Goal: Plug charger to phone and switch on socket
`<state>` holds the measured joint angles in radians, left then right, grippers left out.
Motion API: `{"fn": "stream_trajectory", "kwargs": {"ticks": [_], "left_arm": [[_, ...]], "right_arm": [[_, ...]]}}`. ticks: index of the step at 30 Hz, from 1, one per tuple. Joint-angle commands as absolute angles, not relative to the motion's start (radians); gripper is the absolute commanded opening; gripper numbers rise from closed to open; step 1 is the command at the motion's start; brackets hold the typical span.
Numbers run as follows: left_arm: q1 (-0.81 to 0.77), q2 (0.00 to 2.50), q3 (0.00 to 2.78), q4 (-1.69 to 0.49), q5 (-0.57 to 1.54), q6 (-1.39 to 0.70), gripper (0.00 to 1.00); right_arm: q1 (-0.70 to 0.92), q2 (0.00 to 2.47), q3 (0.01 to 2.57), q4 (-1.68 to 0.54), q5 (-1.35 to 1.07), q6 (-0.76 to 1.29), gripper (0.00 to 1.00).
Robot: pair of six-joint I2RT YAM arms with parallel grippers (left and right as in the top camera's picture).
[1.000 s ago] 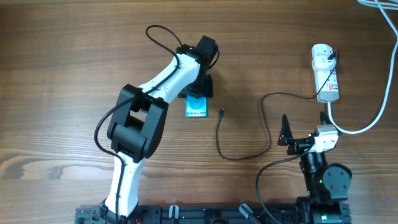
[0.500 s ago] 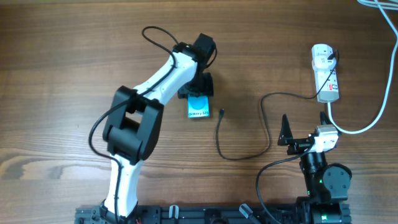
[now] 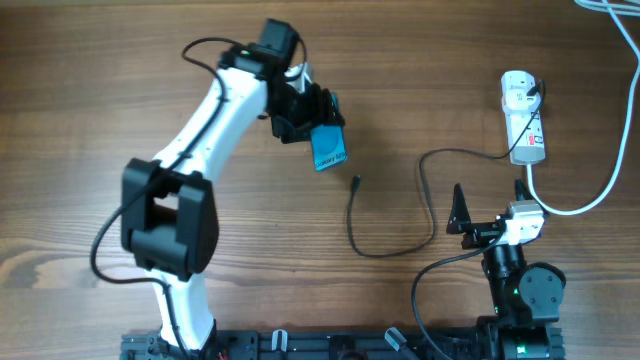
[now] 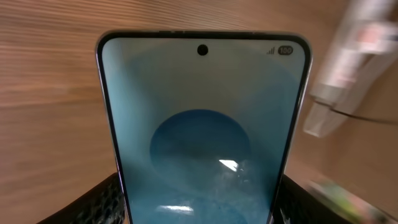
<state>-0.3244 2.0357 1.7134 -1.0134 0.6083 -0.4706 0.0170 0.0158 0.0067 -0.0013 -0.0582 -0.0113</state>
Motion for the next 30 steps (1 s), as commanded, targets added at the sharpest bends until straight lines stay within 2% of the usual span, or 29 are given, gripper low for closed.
{"fn": "stream_trajectory", "kwargs": {"ticks": [1, 6, 12, 15, 25, 30], "left_arm": [[-0.250, 1.979, 1.716, -1.011, 1.082, -0.480, 0.62], [-0.194, 1.979, 1.716, -1.010, 1.400, -0.480, 0.60], [-0.176, 1.979, 1.716, -1.011, 1.573, -0.480, 0.59], [-0.176, 1.979, 1.716, -1.011, 1.577, -0.518, 0.55], [-0.175, 1.979, 1.716, -1.011, 1.577, -0.770, 0.55], [-0.175, 1.979, 1.716, -1.011, 1.577, -0.832, 0.54]], "right_arm": [[0.021, 0.011, 0.005, 0.002, -0.045, 0.002, 1.00], [0.021, 0.011, 0.005, 0.002, -0.045, 0.002, 1.00], [0.021, 0.011, 0.005, 0.002, -0.045, 0.002, 1.00], [0.021, 0.011, 0.005, 0.002, -0.045, 0.002, 1.00], [0.021, 0.011, 0.005, 0.002, -0.045, 0.002, 1.00], [0.021, 0.011, 0.005, 0.002, -0.045, 0.002, 1.00]]}}
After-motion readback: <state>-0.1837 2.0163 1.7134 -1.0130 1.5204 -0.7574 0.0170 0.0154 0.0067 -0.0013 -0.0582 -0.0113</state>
